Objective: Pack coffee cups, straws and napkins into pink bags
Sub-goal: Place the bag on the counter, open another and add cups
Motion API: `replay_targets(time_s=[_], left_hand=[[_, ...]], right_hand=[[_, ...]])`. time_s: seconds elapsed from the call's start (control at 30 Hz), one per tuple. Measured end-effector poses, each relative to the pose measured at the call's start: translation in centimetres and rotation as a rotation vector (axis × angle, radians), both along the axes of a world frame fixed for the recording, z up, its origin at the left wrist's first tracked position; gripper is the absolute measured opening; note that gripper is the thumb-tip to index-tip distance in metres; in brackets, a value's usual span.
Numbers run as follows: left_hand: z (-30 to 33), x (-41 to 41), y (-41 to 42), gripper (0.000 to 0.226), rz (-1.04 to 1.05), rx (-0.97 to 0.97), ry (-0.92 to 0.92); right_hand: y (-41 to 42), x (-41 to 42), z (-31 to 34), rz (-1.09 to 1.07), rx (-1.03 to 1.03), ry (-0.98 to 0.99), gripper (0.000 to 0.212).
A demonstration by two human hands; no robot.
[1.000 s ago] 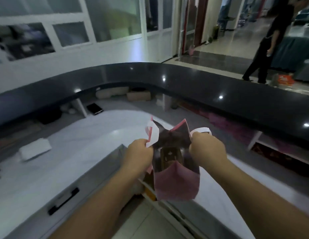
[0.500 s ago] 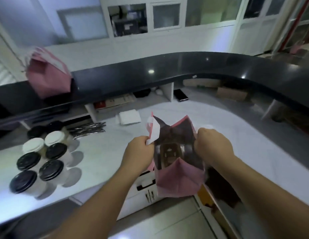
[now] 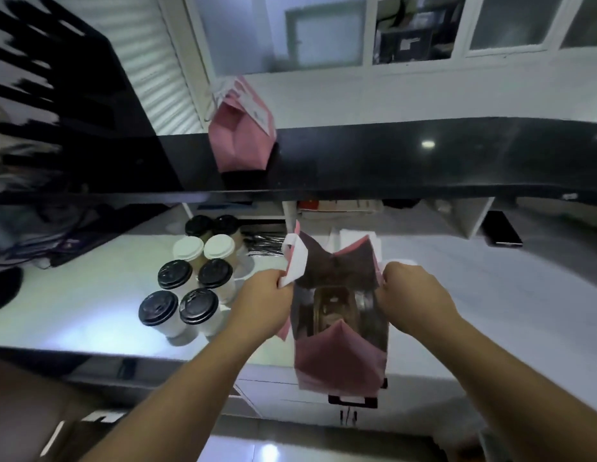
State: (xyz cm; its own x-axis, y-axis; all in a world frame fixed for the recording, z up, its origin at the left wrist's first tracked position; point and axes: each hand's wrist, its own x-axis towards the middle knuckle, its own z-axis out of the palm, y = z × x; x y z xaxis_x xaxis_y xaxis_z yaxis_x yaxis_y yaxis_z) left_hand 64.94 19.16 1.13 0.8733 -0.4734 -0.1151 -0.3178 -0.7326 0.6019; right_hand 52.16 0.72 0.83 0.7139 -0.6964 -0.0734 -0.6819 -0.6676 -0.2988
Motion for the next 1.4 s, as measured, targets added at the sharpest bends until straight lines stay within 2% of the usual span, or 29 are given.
replay_targets(time_s=[0.1, 0.37, 0.6, 0.73, 0.9, 1.0, 1.07, 1.13, 1.17, 1.2, 1.27, 1.3, 1.33, 1.4], left_hand=[[0.0, 2.3, 0.4, 0.032, 0.046, 0.005, 0.000], [-1.1, 8.6, 1.6, 0.027, 0.067, 0.014, -0.020], [-2.4, 14.6, 2.9, 0.019, -0.103, 0.018, 0.011], [-2.7, 15.7, 4.1, 0.010, -0.247, -0.080, 0.183], [-4.1, 18.2, 6.4, 0.058, -0.541, -0.083, 0.479], [-4.6, 21.0, 7.9, 0.070, -0.633, -0.034, 0.575], [-4.3, 22.7, 8.6, 0.070, -0.636, -0.049, 0.739], [-4.7, 23.9, 8.9, 0.058, -0.510, -0.161, 0.849], [-5.4, 24.5, 8.8, 0.050, -0.421, -0.174, 0.764], [-6.2, 25.2, 8.5, 0.046, -0.353, -0.104, 0.562], [-8.3, 26.1, 8.0, 0.050, -0.261, 0.191, 0.119], [-9.2, 26.2, 7.7, 0.056, -0.215, 0.306, -0.021], [-9.9, 26.2, 7.4, 0.061, -0.171, 0.374, -0.079], [-11.2, 25.7, 6.9, 0.069, -0.115, 0.454, -0.074]], right_hand=[[-0.3, 3.2, -0.6, 0.066, 0.006, -0.011, 0.017], [0.5, 10.0, -1.9, 0.087, 0.090, 0.005, 0.014], [2.2, 13.8, -2.1, -0.006, 0.063, 0.039, 0.021], [3.7, 14.7, -2.6, -0.044, 0.109, 0.078, 0.017], [4.3, 14.7, -2.7, -0.068, 0.107, 0.108, 0.020], [4.3, 14.5, -2.6, -0.072, 0.112, 0.104, 0.018], [4.0, 14.5, -2.4, -0.069, 0.116, 0.096, 0.018], [3.8, 14.4, -2.3, -0.062, 0.122, 0.091, 0.019], [3.6, 14.4, -2.3, -0.058, 0.116, 0.087, 0.020], [3.5, 14.3, -2.3, -0.055, 0.109, 0.086, 0.022], [3.2, 14.2, -2.4, -0.045, 0.104, 0.094, 0.023], [3.1, 14.1, -2.4, -0.036, 0.101, 0.097, 0.023], [3.1, 14.1, -2.4, -0.028, 0.099, 0.104, 0.022], [3.0, 14.0, -2.4, -0.017, 0.099, 0.106, 0.021]])
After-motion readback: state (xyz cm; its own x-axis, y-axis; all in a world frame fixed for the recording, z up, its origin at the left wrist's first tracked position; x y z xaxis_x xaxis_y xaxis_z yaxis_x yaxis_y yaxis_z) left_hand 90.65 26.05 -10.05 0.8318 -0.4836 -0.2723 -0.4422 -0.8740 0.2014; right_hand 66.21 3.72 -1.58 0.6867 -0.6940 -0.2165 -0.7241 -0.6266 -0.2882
